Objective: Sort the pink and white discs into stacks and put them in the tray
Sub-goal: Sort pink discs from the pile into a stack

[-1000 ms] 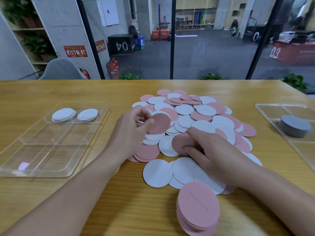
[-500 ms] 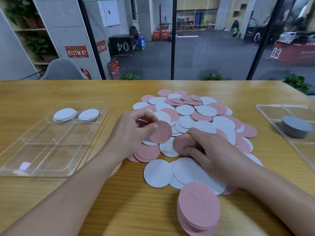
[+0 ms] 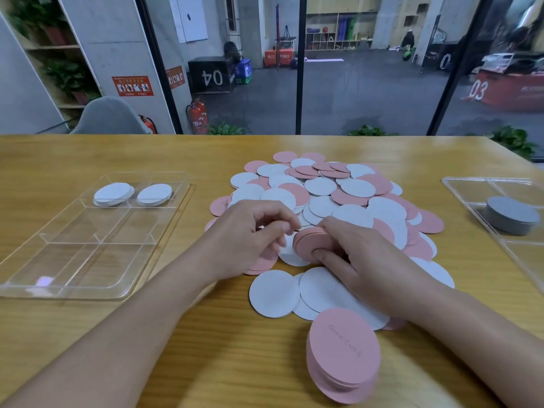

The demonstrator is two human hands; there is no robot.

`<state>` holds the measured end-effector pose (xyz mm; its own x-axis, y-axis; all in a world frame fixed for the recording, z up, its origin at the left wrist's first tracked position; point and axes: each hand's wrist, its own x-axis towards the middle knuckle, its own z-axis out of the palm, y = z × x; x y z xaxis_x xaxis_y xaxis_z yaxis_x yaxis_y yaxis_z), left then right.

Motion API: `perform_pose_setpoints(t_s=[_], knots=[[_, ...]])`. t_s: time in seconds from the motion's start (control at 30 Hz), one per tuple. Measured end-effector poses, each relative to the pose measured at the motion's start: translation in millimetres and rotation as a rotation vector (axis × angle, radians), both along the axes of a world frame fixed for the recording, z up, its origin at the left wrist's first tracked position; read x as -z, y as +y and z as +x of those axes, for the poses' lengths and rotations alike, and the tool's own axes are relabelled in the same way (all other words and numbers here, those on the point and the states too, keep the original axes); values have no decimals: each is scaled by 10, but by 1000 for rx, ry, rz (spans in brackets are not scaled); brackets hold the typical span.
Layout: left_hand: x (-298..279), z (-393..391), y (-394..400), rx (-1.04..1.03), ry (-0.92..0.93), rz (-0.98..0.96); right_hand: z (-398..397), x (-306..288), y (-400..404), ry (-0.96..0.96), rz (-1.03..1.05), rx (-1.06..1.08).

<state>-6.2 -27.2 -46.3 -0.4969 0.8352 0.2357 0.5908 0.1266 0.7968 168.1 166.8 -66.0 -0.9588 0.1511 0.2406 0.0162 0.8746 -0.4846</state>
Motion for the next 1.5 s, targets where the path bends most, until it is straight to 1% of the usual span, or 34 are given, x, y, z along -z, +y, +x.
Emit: perform_pose_setpoints(t_s=[0.07, 0.13, 0.17, 0.27, 0.33, 0.4, 0.47, 0.53, 0.6, 0.77, 0.83, 0.93, 1.0, 1.07, 1.1, 1.17, 1.3, 1.43, 1.5], knots=[[-63, -69, -78, -120, 147, -77, 9, -13, 1, 0, -6, 1], [-132, -167, -211, -245, 268, -221, 18, -15, 3, 4, -8, -1], [-164, -204, -289, -299, 294, -304, 19, -13, 2, 5, -6, -3], [-193, -214, -494, -361, 252, -478, 14, -11, 8, 3, -13, -2], [-164, -135, -553, -354, 209, -499, 14, -12, 13, 2, -17, -5], [-143, -39, -554, -340, 284, -484, 13, -8, 15, 5, -16, -6], [-134, 22, -526, -282, 367, -469, 13, -3, 17, 10, -14, 0], [-114, 22, -504, -232, 364, -452, 13, -4, 18, 10, -17, 2], [-99, 3, -492, -226, 327, -438, 15, -7, 15, 13, -14, 0], [-91, -72, -527, -295, 157, -400, 29, -20, 10, 11, -3, -4], [-74, -136, -543, -308, 48, -330, 31, -29, 9, 7, -5, -4], [-90, -182, -581, -231, -147, -248, 29, -30, 13, 10, -1, -10], [-115, -186, -591, -174, -228, -199, 33, -28, 14, 15, -6, -12], [-125, -197, -571, -148, -291, -110, 41, -24, 16, 12, -7, -10], [-122, -203, -547, -148, -290, -68, 43, -27, 17, 9, -7, -9], [-62, -234, -465, -168, -224, -17, 40, -34, 18, 11, -6, -12], [71, -215, -183, -209, -32, 6, 32, -41, 26, -3, -20, -12], [114, -154, 95, -223, 75, 84, 37, -48, 40, -6, -17, -23], [122, -160, 194, -244, 141, 77, 38, -53, 48, 3, -20, -31]])
